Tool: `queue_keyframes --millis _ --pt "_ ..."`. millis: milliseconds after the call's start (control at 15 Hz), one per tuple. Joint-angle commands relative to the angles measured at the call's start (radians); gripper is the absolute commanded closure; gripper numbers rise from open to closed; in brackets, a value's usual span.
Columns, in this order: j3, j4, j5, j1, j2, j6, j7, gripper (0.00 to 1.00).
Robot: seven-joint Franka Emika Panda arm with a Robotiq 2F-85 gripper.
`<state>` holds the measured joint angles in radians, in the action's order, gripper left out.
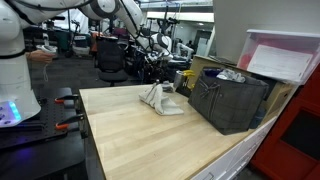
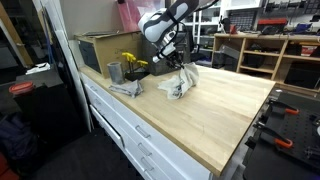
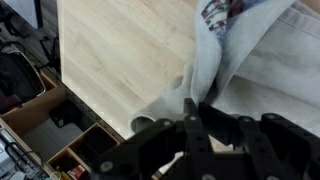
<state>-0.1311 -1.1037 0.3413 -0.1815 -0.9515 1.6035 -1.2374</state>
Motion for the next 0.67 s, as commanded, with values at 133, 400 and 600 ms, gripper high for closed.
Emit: queue_keyframes --millis 133,400,600 --pt "-0.03 0.295 -0.006 0.004 -0.158 -0.054 0.041 0.98" --pt "-0.048 0.437 -0.011 0.008 -0.234 -0.059 0.037 0.98" --pt "-0.059 0.527 -0.019 0.015 -0.28 -0.073 0.03 0.98"
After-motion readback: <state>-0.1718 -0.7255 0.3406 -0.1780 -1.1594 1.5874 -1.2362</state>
